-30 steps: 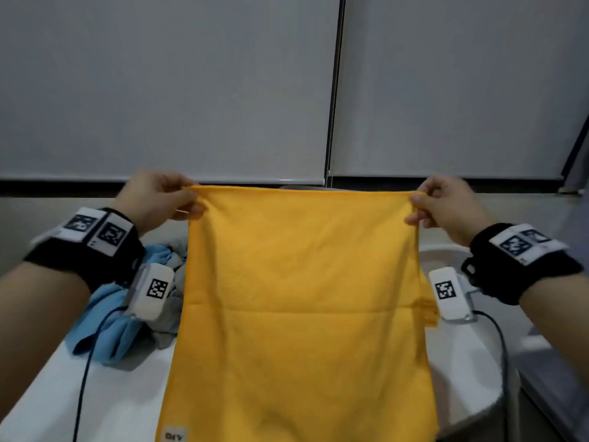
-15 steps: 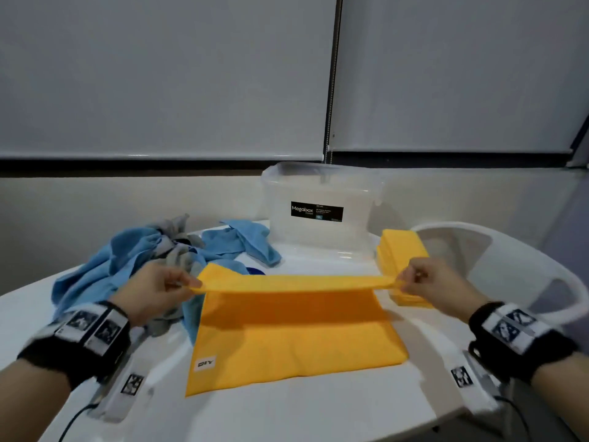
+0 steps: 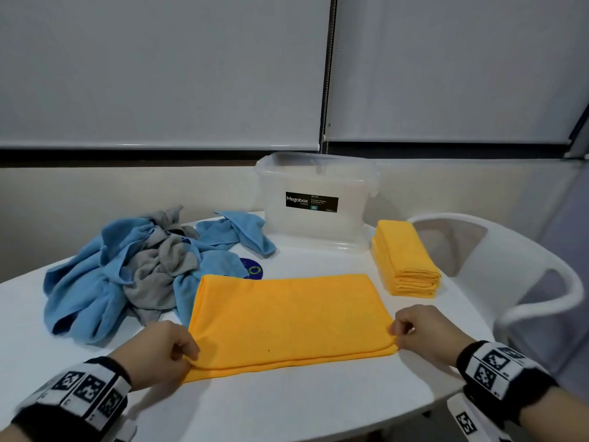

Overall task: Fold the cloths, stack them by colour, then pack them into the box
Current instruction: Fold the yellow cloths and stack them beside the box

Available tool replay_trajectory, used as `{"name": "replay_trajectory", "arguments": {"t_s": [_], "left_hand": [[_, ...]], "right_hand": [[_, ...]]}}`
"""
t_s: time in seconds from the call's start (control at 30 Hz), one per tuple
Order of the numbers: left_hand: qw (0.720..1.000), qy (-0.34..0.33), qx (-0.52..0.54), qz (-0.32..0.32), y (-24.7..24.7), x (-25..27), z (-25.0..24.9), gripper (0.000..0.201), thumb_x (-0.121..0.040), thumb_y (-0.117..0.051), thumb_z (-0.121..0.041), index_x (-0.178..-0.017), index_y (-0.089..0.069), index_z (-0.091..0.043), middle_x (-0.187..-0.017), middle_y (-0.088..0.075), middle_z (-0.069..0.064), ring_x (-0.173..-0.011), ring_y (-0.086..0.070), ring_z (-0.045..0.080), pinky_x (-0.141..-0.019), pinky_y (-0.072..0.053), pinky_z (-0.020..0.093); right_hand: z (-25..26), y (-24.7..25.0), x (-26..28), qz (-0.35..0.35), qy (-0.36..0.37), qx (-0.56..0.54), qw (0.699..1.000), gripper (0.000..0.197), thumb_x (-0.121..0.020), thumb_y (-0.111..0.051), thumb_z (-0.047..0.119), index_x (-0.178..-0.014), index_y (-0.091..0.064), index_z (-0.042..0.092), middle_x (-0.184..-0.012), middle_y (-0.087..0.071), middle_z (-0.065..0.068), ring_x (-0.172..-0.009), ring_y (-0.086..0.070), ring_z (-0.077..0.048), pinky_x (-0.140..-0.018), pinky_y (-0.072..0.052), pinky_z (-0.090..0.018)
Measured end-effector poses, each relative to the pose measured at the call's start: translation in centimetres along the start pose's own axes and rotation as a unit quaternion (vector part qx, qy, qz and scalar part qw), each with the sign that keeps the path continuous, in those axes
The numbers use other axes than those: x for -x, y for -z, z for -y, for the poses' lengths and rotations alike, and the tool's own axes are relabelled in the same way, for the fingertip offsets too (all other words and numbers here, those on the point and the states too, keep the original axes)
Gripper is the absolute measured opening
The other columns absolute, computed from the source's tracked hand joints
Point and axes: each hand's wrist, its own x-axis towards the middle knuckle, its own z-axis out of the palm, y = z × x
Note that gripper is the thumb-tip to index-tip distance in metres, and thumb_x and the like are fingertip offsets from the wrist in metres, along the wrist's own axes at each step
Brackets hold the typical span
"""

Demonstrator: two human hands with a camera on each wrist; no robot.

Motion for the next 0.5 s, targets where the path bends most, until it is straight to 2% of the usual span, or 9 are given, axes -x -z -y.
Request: {"name": "replay_trajectory", "arguments": {"t_s": [0.07, 0.13, 0.2, 0.27, 0.33, 0.4, 0.43, 0.5], "left_hand": [[1.0, 0.01, -0.018, 0.012, 0.1, 0.0, -0.6, 0.013, -0.065, -0.066, -0.028, -0.073, -0.067, -0.039, -0.082, -0.067, -0.007, -0.071, -0.061, 0.005, -0.065, -0.049, 0.014], [0.998, 0.022, -0.045, 0.025, 0.1, 0.1, -1.3, 0.017, -0.065, -0.067, -0.032, -0.081, -0.066, -0.036, -0.083, -0.063, -0.007, -0.072, -0.058, 0.005, -0.063, -0.046, 0.012], [0.995, 0.028, -0.084, 0.035, -0.1, 0.1, -1.8, 0.025, -0.063, -0.066, -0.038, -0.088, -0.062, -0.036, -0.088, -0.057, -0.012, -0.081, -0.056, 0.002, -0.066, -0.044, 0.011], [0.991, 0.017, -0.126, 0.036, -0.1, 0.1, -2.1, 0.028, -0.063, -0.063, -0.038, -0.091, -0.058, -0.037, -0.088, -0.051, -0.015, -0.084, -0.053, 0.002, -0.067, -0.042, 0.012], [0.987, 0.007, -0.153, 0.04, -0.1, 0.0, -2.4, 0.028, -0.064, -0.062, -0.035, -0.09, -0.055, -0.037, -0.087, -0.048, -0.017, -0.082, -0.051, 0.003, -0.064, -0.039, 0.013], [0.984, -0.001, -0.177, 0.039, -0.1, -0.1, -2.8, 0.026, -0.064, -0.062, -0.032, -0.088, -0.052, -0.038, -0.087, -0.046, -0.018, -0.079, -0.047, 0.002, -0.06, -0.036, 0.012], [0.982, -0.005, -0.186, 0.038, -0.1, -0.1, -3.0, 0.026, -0.065, -0.062, -0.03, -0.088, -0.051, -0.038, -0.085, -0.045, -0.018, -0.078, -0.046, 0.002, -0.059, -0.034, 0.012], [0.979, -0.007, -0.199, 0.042, -0.1, 0.0, -3.4, 0.027, -0.066, -0.062, -0.026, -0.088, -0.05, -0.037, -0.082, -0.042, -0.018, -0.075, -0.043, 0.002, -0.056, -0.031, 0.012]], "right_hand": [[0.2, -0.2, -0.1, 0.011, 0.015, 0.047, 0.999, 0.027, -0.079, -0.063, 0.005, -0.061, -0.053, 0.023, -0.078, -0.064, 0.002, -0.081, -0.061, 0.002, -0.064, -0.046, -0.014], [0.5, -0.2, 0.0, 0.033, 0.03, 0.105, 0.993, 0.018, -0.08, -0.058, 0.01, -0.071, -0.055, 0.025, -0.082, -0.059, 0.008, -0.075, -0.053, -0.002, -0.064, -0.041, -0.014], [0.8, -0.3, 0.0, 0.073, 0.044, 0.145, 0.986, 0.013, -0.078, -0.056, 0.015, -0.083, -0.055, 0.027, -0.092, -0.055, 0.011, -0.084, -0.052, -0.006, -0.072, -0.042, -0.014], [1.4, -0.5, 0.0, 0.103, 0.064, 0.198, 0.973, 0.016, -0.077, -0.056, 0.021, -0.08, -0.046, 0.034, -0.091, -0.048, 0.013, -0.086, -0.049, -0.011, -0.075, -0.042, -0.02], [2.2, -0.8, 0.1, 0.104, 0.07, 0.265, 0.956, 0.014, -0.081, -0.054, 0.025, -0.083, -0.041, 0.032, -0.086, -0.039, 0.011, -0.086, -0.042, -0.014, -0.074, -0.039, -0.025], [3.2, -1.1, 0.2, 0.085, 0.066, 0.342, 0.933, 0.009, -0.087, -0.049, 0.025, -0.088, -0.041, 0.028, -0.088, -0.037, 0.006, -0.087, -0.035, -0.018, -0.074, -0.033, -0.031], [3.7, -1.3, 0.2, 0.077, 0.064, 0.378, 0.92, 0.01, -0.088, -0.046, 0.021, -0.085, -0.039, 0.026, -0.086, -0.037, 0.004, -0.086, -0.032, -0.019, -0.073, -0.029, -0.033], [4.6, -1.7, 0.2, 0.062, 0.061, 0.425, 0.901, 0.027, -0.087, -0.039, 0.007, -0.07, -0.029, 0.026, -0.074, -0.03, 0.002, -0.085, -0.029, -0.022, -0.072, -0.023, -0.036]]}}
